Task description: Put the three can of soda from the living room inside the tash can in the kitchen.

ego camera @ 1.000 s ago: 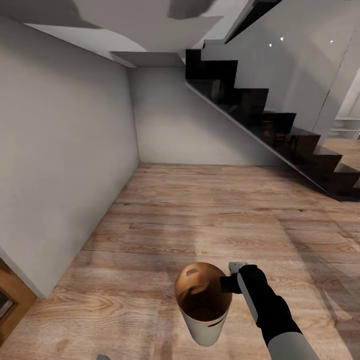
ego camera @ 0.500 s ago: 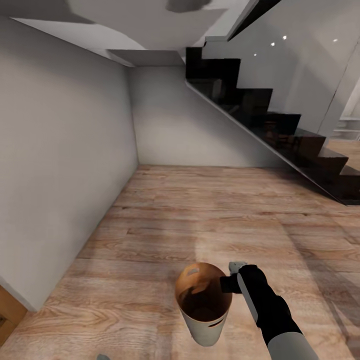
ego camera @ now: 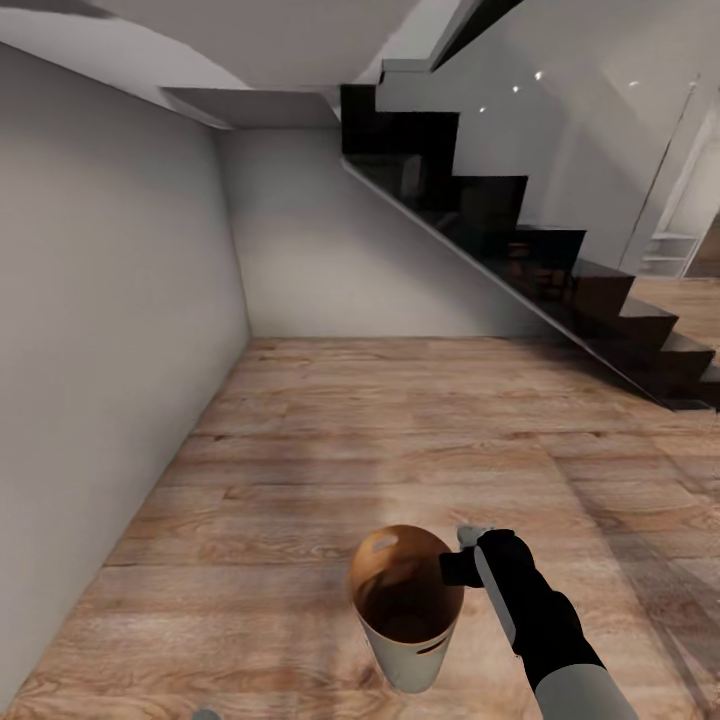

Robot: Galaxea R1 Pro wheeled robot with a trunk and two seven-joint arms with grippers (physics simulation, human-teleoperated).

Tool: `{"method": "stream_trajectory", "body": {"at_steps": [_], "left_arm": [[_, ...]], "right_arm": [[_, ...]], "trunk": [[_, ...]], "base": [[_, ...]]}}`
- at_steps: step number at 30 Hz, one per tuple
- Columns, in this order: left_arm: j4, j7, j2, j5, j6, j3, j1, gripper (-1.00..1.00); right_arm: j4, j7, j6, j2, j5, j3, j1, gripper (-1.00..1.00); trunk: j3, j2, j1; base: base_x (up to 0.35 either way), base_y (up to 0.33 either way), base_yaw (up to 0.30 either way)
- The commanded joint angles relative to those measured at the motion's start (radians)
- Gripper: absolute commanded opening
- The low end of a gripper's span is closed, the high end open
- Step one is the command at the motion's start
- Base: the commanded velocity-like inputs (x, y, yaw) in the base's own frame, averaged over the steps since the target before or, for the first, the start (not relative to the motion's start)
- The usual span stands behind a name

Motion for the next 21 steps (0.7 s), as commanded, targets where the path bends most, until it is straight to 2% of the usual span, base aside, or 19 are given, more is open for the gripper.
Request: {"method": "stream_trajectory", "body": {"at_steps": [1,21], "left_arm": [[0.0,0.0,0.0,0.0,0.0,0.0,0.0,1.0],[-0.001,0.0,0.0,0.0,0.0,0.001,0.0,1.0]], "right_arm": [[0.0,0.005,0.0,0.0,-0.019,0.0,0.0,-1.0],[0.0,0.005,0.001,0.0,-0.019,0.0,0.0,-1.0]], "trunk": [[0.0,0.0,0.0],[0.0,0.0,0.0]], "base": [[0.347,0.0,-0.264],[0.347,0.0,-0.267]]}}
